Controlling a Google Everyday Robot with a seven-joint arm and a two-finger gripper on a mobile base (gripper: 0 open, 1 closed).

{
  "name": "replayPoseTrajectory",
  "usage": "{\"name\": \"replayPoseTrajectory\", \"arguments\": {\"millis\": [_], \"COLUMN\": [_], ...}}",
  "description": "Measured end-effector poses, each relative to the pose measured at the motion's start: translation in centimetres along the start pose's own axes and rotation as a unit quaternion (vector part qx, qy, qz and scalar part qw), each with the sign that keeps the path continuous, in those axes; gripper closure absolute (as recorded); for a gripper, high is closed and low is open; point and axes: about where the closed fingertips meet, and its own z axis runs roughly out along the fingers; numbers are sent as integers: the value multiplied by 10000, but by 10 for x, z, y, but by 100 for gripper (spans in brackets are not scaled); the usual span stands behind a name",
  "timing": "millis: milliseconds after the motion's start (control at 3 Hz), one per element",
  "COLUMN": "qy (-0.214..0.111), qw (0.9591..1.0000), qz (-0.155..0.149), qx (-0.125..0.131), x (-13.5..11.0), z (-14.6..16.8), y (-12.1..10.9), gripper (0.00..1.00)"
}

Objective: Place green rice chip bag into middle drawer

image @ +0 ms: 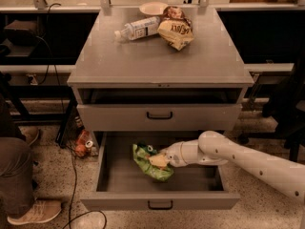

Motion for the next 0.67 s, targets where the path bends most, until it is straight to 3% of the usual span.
{"name": "replayPoseTrajectory", "arguments": {"millis": [333,667], "qy": [-158,-263], "qw": [9998,9995], "qz": [97,149], "qx": [-79,-129], "x": [2,4], "z": [14,17], "y": [-1,1], "gripper": [35,4]}}
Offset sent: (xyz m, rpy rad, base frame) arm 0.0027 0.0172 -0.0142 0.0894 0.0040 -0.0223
